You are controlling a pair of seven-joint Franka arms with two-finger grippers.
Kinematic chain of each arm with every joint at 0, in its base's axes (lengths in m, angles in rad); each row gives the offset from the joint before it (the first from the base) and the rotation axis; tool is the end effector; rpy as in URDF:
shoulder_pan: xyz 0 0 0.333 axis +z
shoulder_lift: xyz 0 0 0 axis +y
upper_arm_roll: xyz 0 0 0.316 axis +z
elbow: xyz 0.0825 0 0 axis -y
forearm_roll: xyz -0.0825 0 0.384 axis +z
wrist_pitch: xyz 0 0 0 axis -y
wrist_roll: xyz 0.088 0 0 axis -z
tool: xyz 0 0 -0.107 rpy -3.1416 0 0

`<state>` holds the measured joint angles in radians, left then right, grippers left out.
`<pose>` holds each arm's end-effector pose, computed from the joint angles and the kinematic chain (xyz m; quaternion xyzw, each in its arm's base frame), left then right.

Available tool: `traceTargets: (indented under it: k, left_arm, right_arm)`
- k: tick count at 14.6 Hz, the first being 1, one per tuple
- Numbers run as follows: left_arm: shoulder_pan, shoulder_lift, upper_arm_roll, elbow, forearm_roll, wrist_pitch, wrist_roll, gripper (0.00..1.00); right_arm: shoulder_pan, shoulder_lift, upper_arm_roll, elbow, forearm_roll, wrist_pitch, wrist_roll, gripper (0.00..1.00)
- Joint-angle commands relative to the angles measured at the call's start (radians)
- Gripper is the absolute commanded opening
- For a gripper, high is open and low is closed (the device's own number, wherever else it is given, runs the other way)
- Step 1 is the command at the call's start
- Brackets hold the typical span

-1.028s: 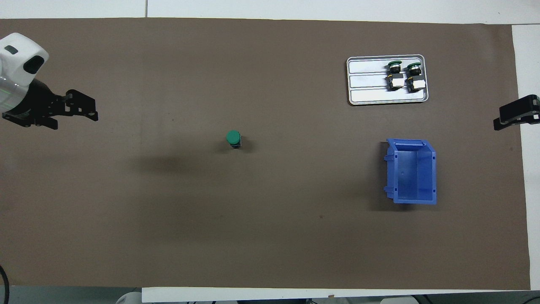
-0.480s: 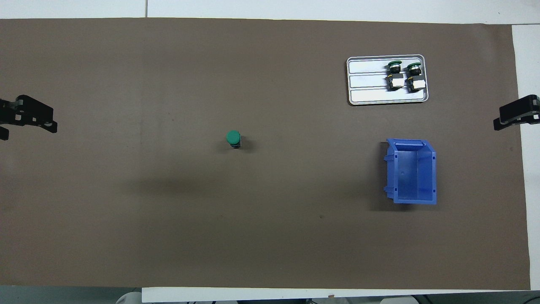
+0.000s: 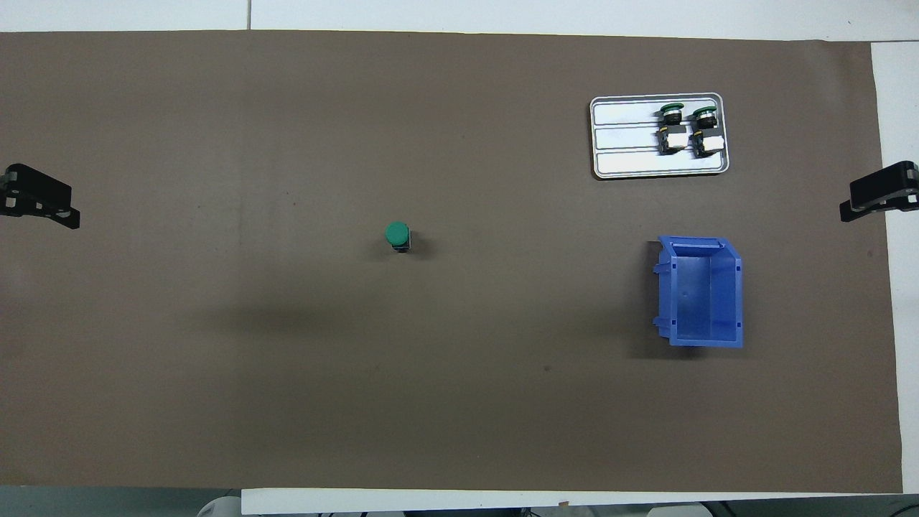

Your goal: Place and press button with both arms

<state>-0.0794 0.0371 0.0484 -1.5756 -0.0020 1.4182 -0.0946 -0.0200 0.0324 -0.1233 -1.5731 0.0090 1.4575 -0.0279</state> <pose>0.5466 -0.0177 0.5901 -0.9948 -0.0317 0.0969 0.0060 0.5452 -0.0765 0.5966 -0.9956 0.0574 0.0733 0.0088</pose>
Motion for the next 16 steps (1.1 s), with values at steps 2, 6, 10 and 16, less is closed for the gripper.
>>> traceTargets:
  k: [2,6,10,16]
  left_arm:
    - [0.015,0.004,-0.007,0.016,0.016,-0.001,0.015,1.00]
    - [0.015,0.003,-0.007,0.016,0.016,0.001,0.016,1.00]
    - [0.013,-0.005,-0.009,0.008,0.016,-0.004,0.021,1.00]
    - [0.148,-0.037,-0.122,-0.011,0.016,-0.004,0.024,1.00]
  right_arm:
    - [-0.009,-0.026,0.008,-0.028,-0.001,0.004,-0.018,0.99]
    - [-0.009,-0.025,0.007,-0.028,-0.001,0.004,-0.018,0.99]
    - [-0.009,-0.025,0.008,-0.028,-0.001,0.004,-0.018,0.99]
    - [-0.009,-0.025,0.008,-0.028,-0.001,0.004,-0.018,0.99]
